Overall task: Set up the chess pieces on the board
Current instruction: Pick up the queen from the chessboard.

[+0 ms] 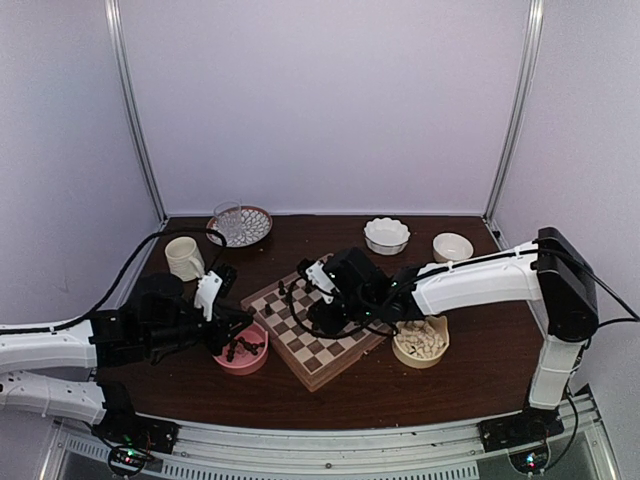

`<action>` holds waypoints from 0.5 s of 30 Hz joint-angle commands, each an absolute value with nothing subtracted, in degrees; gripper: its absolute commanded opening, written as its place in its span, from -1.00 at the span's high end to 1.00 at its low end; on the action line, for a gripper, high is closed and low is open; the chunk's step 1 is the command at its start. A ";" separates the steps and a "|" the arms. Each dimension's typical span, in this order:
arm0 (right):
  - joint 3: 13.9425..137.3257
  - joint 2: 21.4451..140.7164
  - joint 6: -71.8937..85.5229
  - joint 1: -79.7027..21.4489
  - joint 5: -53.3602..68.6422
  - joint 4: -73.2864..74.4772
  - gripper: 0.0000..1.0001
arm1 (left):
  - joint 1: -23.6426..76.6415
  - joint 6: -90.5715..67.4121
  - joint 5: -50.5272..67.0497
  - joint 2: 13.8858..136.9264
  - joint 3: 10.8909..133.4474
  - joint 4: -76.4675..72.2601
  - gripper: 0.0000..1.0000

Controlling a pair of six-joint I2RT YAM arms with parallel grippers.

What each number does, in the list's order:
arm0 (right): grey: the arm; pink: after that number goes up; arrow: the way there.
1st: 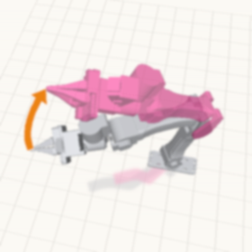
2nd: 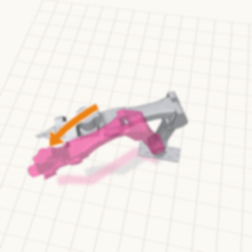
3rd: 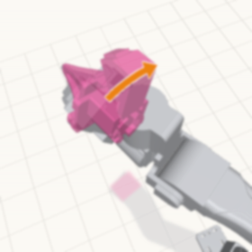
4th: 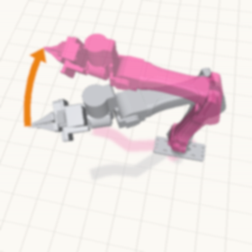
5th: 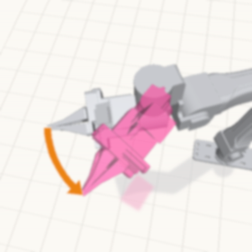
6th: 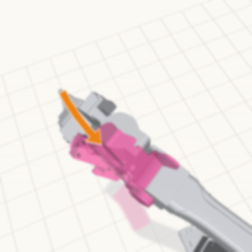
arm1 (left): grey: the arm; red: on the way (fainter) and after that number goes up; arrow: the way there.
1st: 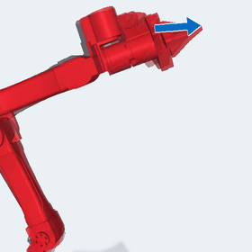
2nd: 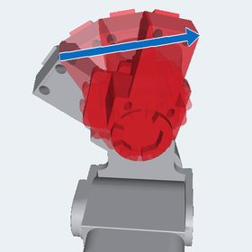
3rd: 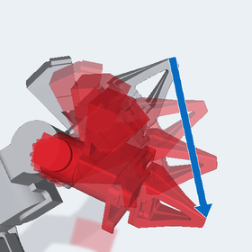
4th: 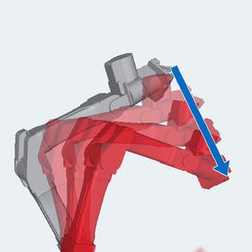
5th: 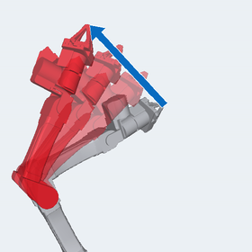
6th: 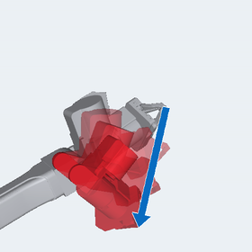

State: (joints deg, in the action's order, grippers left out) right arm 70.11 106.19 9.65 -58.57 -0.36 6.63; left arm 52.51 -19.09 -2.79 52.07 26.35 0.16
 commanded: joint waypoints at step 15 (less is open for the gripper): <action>73.74 109.35 9.94 -58.36 -1.23 10.36 0.33 | 52.65 -18.02 -2.46 53.18 27.86 -0.70 0.98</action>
